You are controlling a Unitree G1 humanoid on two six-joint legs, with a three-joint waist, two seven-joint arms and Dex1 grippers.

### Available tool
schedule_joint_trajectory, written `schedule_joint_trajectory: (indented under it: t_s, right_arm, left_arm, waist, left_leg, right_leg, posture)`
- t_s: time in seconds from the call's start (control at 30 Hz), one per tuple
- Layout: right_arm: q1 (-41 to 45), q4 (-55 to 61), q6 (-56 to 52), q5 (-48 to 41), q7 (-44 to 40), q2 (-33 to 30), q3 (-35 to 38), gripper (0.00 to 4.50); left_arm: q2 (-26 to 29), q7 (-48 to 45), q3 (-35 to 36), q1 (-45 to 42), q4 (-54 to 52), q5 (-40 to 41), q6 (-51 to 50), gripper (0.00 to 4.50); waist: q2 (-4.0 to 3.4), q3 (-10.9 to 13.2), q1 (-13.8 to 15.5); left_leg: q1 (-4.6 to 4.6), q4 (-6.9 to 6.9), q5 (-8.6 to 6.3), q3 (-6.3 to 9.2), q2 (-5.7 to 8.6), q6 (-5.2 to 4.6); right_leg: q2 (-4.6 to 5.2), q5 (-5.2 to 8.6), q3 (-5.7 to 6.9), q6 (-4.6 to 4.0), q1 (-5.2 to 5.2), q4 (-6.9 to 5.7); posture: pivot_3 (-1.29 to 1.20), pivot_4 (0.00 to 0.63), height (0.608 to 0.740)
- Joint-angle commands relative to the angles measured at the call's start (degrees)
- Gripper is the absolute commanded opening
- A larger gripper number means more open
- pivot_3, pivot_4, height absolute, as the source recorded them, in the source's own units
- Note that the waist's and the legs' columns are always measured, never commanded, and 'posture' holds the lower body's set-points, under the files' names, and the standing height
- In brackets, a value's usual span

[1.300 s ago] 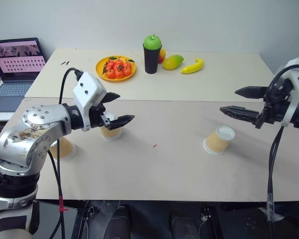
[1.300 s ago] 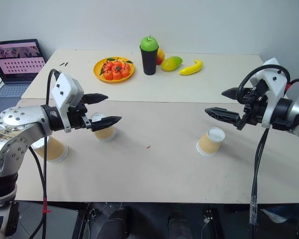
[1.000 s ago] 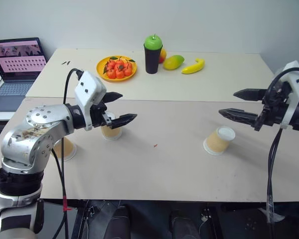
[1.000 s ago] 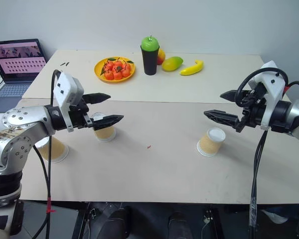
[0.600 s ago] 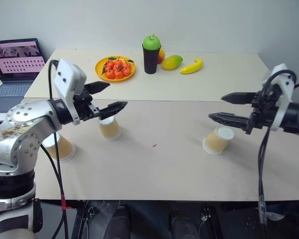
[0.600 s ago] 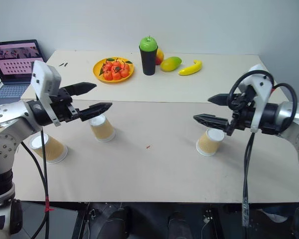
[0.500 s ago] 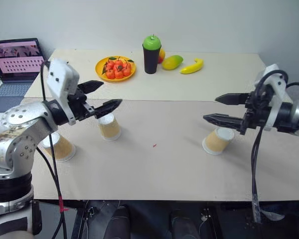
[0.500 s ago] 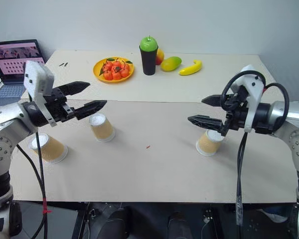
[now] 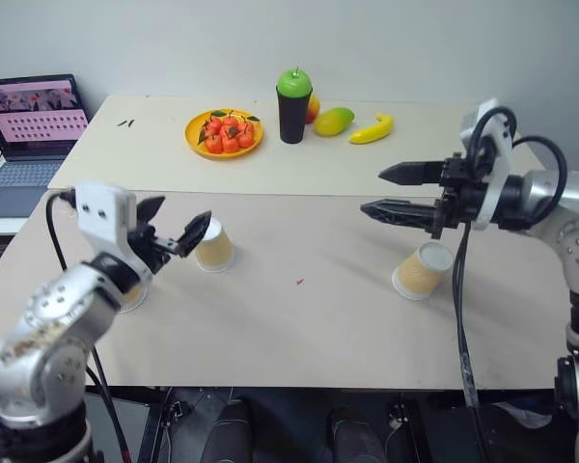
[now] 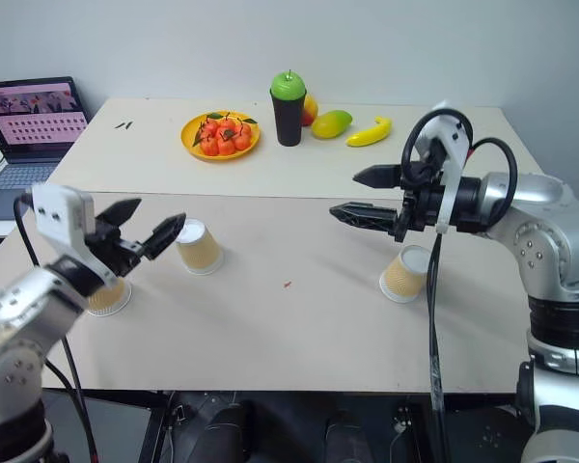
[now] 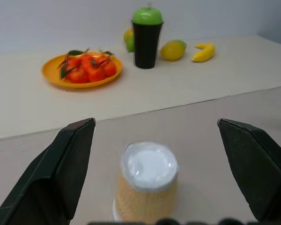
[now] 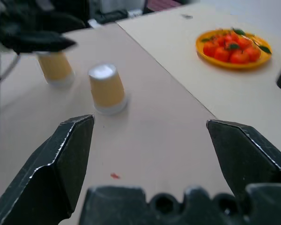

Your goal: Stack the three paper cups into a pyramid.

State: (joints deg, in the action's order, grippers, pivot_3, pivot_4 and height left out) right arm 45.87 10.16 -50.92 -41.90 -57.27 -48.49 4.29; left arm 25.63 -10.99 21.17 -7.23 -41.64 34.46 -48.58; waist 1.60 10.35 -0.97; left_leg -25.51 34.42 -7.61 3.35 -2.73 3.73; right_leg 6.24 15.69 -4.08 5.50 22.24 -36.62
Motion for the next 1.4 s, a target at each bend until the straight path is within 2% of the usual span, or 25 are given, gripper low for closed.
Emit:
schedule_joint_trajectory:
  t_s: [0.03,0.2,0.5,0.83,1.4]
  right_arm:
    - [1.7,0.9,-0.9,-1.1,-2.2,-0.8,-0.5,4.5]
    - [2.8,-0.4,-0.1,0.6,-2.9,-0.9,-1.3,4.5]
    - [4.4,-1.0,0.0,1.9,-2.8,-0.9,-1.8,4.5]
    - [4.4,2.3,-2.3,1.2,-0.5,-2.6,0.5,4.5]
    - [4.6,6.0,-6.3,-1.4,4.8,-3.4,3.1,4.5]
  left_arm:
    - [-2.8,3.5,-0.7,3.2,-3.8,-3.5,4.7,4.48]
    - [-9.3,9.9,-5.2,7.9,-7.5,-9.2,8.1,4.48]
    - [-11.8,9.7,-11.1,11.7,-3.0,-16.6,16.6,4.48]
    - [-13.8,8.4,-14.5,3.2,15.8,-22.8,26.8,4.48]
    - [-13.7,4.4,-16.1,-4.3,28.1,-26.1,33.8,4.48]
  waist:
    - [0.0,0.0,0.2]
    - [0.02,0.0,0.3]
    - [0.02,0.0,0.2]
    - [0.02,0.0,0.3]
    - [0.02,0.0,0.2]
  left_leg:
    - [0.0,0.05,0.0,0.01,0.0,0.0]
    - [-0.03,0.42,-0.02,0.01,0.01,0.0]
    - [-0.01,0.41,-0.01,0.01,0.01,0.0]
    - [-0.04,0.42,-0.01,0.01,0.02,0.0]
    - [-0.04,0.34,-0.02,0.01,0.01,-0.02]
  right_leg:
    - [-0.01,0.0,0.0,-0.01,0.0,-0.05]
    - [-0.01,-0.01,-0.01,0.0,-0.1,-0.12]
    - [-0.03,-0.02,-0.03,-0.02,-0.07,-0.15]
    - [-0.02,-0.02,-0.01,-0.01,-0.06,-0.15]
    - [-0.02,-0.01,-0.01,-0.01,-0.02,-0.15]
  posture:
    - [0.0,0.15,0.735]
    - [0.0,0.15,0.735]
    - [0.0,0.15,0.735]
    - [0.0,0.15,0.735]
    - [0.0,0.15,0.735]
